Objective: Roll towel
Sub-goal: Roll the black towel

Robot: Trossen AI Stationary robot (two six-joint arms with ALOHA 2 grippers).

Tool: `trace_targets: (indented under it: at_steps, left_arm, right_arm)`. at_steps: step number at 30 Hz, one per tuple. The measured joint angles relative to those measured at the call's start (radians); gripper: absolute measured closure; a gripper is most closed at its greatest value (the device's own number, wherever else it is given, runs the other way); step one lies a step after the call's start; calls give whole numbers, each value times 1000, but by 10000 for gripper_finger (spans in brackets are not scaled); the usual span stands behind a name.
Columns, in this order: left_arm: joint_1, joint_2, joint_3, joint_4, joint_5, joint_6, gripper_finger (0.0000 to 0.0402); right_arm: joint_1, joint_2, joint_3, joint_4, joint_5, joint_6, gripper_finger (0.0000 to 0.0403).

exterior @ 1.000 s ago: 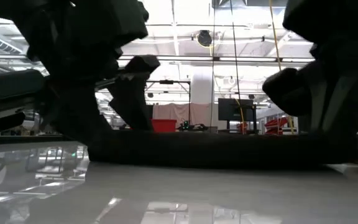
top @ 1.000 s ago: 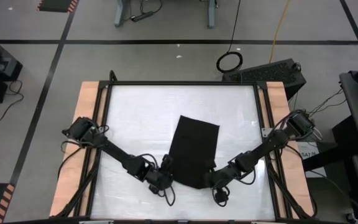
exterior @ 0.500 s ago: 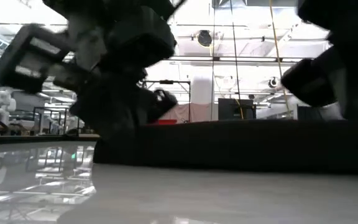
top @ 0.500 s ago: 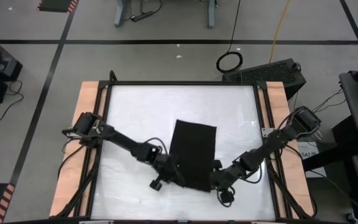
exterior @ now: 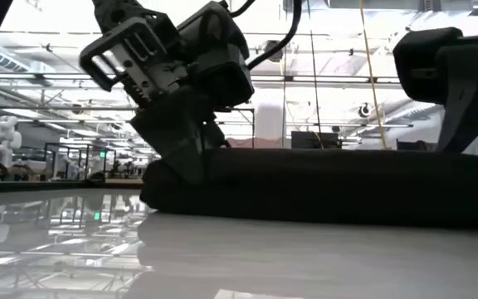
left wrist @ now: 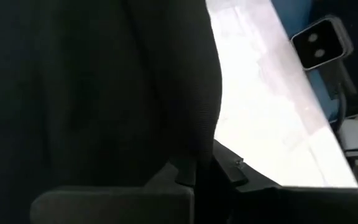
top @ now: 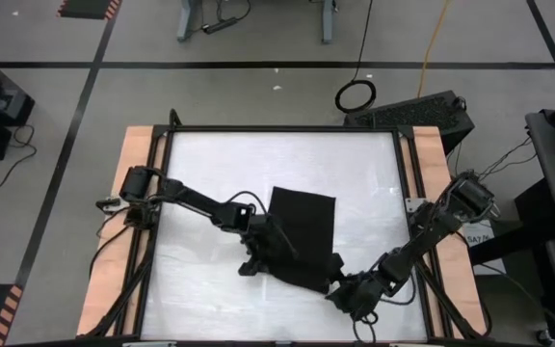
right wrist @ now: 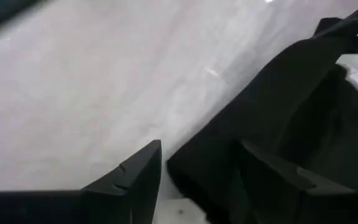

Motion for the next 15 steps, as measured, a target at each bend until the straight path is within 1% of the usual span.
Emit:
trace_targets:
  at_steps: [3,6,10,13,15]
  left_arm:
    - [15,18,2,7,17,-30,390]
    - [30,57,3,10,54,-68,390]
    - [42,98,9,25,85,-96,391]
    - [46,106,9,25,91,-98,391]
    - [51,107,9,26,98,-107,391]
  right_arm:
    - [18,41,22,2,101,-61,209]
    - [24,61,35,-2,165,-91,216]
    - [27,75,34,-17,200,-88,224]
    - [37,74,34,-13,203,-92,227]
    - [48,75,34,-13,225,-100,227]
